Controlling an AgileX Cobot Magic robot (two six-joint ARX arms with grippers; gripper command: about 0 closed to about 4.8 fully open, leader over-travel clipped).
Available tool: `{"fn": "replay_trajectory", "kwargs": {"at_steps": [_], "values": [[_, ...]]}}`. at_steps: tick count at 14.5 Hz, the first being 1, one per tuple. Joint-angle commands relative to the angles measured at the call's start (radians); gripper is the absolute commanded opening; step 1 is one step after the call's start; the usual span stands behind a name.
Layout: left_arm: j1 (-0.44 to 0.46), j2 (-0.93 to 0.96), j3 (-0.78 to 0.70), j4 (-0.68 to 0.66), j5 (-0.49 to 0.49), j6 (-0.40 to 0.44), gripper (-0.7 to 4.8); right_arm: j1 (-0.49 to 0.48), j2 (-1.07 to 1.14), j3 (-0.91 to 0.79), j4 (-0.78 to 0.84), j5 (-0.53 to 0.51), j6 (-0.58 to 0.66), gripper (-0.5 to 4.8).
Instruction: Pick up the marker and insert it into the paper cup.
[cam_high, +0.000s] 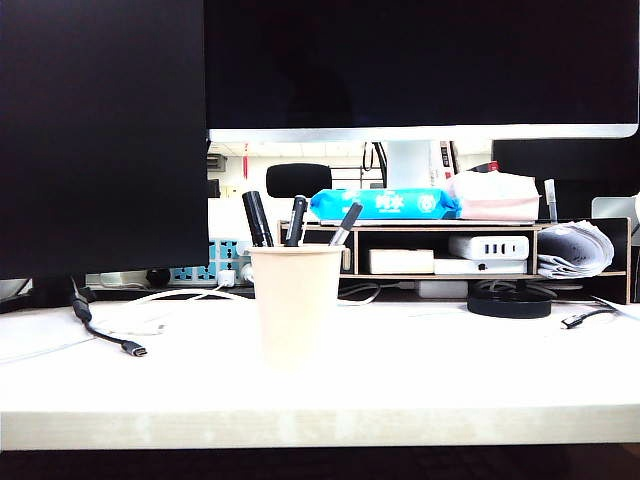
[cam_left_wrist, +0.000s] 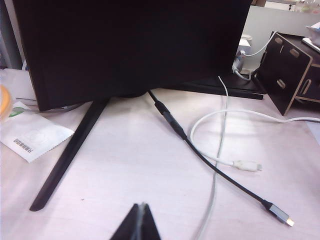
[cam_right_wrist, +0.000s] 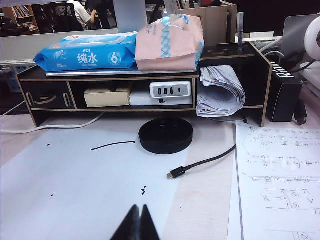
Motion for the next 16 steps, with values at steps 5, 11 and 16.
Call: {"fn": "replay_trajectory", "kwargs": {"at_steps": [5,11,16], "values": [[0.001,0.0,0.0,0.017,0.049,0.05,-0.04,-0.001,0.0,-0.005,0.014,-0.002,0.0,-0.05],[0.001,0.0,0.0,0.015,0.048,0.05,-0.04,-0.001,0.0,-0.005,0.014,-0.002,0.0,-0.05],[0.001,0.0,0.0,0.015,0.048,0.05,-0.04,-0.001,0.0,-0.005,0.014,-0.002,0.0,-0.05]]}}
